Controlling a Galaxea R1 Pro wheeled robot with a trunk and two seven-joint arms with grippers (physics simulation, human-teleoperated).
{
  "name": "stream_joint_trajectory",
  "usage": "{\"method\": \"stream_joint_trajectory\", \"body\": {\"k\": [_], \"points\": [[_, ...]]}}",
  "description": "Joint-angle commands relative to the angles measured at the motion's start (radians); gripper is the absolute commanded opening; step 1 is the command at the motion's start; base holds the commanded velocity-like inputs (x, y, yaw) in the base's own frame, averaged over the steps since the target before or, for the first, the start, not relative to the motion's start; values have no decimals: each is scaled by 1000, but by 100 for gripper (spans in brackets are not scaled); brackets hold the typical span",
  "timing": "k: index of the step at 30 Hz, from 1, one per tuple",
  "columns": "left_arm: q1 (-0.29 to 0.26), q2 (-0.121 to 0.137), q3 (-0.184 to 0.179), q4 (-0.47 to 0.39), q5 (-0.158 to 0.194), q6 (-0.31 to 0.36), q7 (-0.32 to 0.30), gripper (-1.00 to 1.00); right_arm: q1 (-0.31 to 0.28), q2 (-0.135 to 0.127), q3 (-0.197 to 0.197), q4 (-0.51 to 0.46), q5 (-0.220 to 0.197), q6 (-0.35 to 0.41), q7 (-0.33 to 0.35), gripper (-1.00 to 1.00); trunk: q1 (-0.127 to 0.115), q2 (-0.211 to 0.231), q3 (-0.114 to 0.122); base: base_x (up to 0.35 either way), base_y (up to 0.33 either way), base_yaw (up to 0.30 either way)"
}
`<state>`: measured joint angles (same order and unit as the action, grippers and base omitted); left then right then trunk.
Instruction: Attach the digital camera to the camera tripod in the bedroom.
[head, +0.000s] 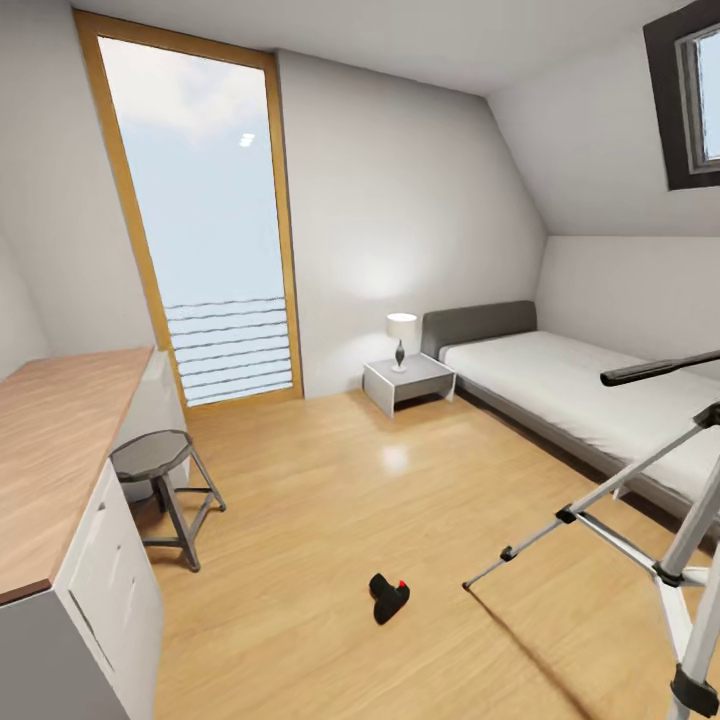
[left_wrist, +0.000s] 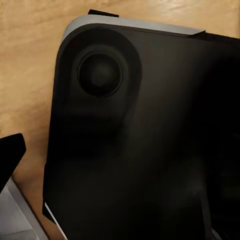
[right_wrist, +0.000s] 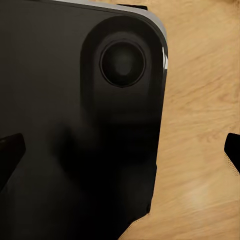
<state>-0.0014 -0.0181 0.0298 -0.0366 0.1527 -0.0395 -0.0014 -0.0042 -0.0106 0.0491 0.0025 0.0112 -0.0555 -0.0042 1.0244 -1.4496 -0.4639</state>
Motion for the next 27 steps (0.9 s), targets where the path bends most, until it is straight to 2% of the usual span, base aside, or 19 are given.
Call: {"method": "stream_joint_trajectory", "body": {"k": [1, 27], "points": [[0, 0, 2, 0, 7, -2, 0, 100, 0, 0, 5, 1, 1, -3, 0, 100, 1, 0, -1, 321, 97, 0], [0, 0, 2, 0, 4, -3, 0, 100, 0, 1, 5, 1, 0, -3, 4, 100, 1, 0, -1, 321, 116, 0]]}}
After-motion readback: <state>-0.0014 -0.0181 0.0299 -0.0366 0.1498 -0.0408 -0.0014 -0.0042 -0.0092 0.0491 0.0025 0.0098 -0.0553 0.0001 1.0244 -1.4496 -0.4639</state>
